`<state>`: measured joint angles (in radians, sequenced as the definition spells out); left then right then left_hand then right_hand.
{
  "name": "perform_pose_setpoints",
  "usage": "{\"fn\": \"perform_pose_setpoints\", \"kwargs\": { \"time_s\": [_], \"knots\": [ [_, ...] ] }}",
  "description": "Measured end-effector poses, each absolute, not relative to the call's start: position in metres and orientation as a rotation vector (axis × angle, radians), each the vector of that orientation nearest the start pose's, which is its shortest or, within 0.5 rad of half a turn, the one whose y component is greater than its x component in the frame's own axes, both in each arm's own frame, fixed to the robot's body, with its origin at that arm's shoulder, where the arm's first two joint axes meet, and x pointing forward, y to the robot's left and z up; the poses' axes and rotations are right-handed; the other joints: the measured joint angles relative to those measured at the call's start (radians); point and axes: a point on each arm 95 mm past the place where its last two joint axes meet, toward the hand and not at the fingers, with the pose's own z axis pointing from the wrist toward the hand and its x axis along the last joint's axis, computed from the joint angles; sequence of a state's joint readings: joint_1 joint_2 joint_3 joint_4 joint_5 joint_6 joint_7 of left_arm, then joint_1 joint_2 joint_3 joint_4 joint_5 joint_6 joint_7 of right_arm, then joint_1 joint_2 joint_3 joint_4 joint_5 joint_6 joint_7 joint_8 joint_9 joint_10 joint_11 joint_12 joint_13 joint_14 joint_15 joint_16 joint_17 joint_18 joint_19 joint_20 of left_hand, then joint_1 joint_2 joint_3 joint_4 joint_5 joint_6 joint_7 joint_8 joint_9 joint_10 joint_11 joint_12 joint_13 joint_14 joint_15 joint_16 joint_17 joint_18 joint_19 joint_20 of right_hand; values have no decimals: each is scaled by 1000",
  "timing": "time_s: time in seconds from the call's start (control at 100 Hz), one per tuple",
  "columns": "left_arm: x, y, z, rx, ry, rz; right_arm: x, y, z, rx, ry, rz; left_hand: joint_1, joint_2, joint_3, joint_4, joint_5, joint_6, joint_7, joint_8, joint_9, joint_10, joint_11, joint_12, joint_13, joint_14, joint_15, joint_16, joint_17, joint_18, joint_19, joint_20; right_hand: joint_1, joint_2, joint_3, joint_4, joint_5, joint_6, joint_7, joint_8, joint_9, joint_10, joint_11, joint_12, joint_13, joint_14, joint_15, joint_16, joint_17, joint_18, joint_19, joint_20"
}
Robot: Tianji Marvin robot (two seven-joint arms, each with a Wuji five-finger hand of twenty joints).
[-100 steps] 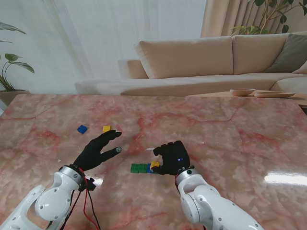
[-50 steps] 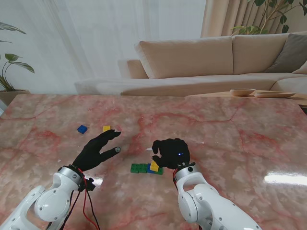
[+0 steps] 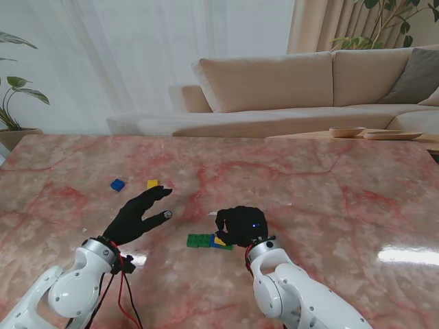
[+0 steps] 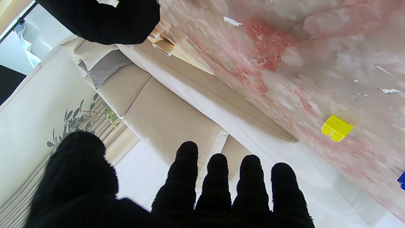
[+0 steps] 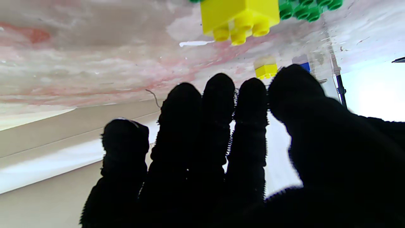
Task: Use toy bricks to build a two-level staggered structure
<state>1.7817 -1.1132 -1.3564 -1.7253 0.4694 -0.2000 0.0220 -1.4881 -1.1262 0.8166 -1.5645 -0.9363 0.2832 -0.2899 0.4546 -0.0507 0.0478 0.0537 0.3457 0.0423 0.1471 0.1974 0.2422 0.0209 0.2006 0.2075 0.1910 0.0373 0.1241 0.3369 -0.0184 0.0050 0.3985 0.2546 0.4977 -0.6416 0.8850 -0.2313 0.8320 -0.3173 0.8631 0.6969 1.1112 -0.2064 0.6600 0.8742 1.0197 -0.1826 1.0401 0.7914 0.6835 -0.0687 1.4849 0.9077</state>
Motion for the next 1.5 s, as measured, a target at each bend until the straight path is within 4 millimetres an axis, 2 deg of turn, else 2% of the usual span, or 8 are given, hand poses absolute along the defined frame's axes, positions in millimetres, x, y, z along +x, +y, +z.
{"fn": "perform_pose_setpoints", "kwargs": {
  "time_s": [0.36,0.73,0.78,0.92,1.5],
  "knots": [
    [350,12,-324,-1647,1193,-1966,360,102,-371,1187,1452,1542,1,0,0,0,0,0,0,0,0,0,0,0,0,0,0,0,0,0,0,0,0,-4,15,0,0,2,-1,-61,10,0,-38,0,10,0,-13,0,-2,0,1,0],
    [349,12,-324,-1649,1199,-1965,362,100,-370,1177,1421,1547,1,0,0,0,0,0,0,0,0,0,0,0,0,0,0,0,0,0,0,0,0,-4,58,0,-2,5,-3,-112,10,0,-39,1,9,1,-16,1,-22,0,1,0],
    [349,12,-324,-1649,1200,-1965,362,100,-370,1175,1418,1548,24,0,0,0,0,0,0,0,0,0,0,0,0,0,0,0,0,0,0,0,0,-4,68,0,-2,5,-3,-122,9,0,-39,1,9,1,-16,5,-22,0,1,0],
    [349,12,-324,-1650,1200,-1965,364,101,-374,1175,1428,1540,24,0,0,0,0,0,0,0,0,0,0,0,0,0,0,0,0,0,-1,0,-1,-4,91,0,-2,5,-3,-125,10,0,-39,2,9,1,-16,13,-23,0,1,0],
    [346,12,-321,-1649,1195,-1966,366,101,-379,1143,1442,1532,24,0,0,0,0,0,0,0,0,0,0,0,0,0,0,0,0,0,-13,0,-5,-4,92,-3,-8,5,7,-144,9,0,-39,3,9,1,-17,13,-30,0,1,0]
  ]
}}
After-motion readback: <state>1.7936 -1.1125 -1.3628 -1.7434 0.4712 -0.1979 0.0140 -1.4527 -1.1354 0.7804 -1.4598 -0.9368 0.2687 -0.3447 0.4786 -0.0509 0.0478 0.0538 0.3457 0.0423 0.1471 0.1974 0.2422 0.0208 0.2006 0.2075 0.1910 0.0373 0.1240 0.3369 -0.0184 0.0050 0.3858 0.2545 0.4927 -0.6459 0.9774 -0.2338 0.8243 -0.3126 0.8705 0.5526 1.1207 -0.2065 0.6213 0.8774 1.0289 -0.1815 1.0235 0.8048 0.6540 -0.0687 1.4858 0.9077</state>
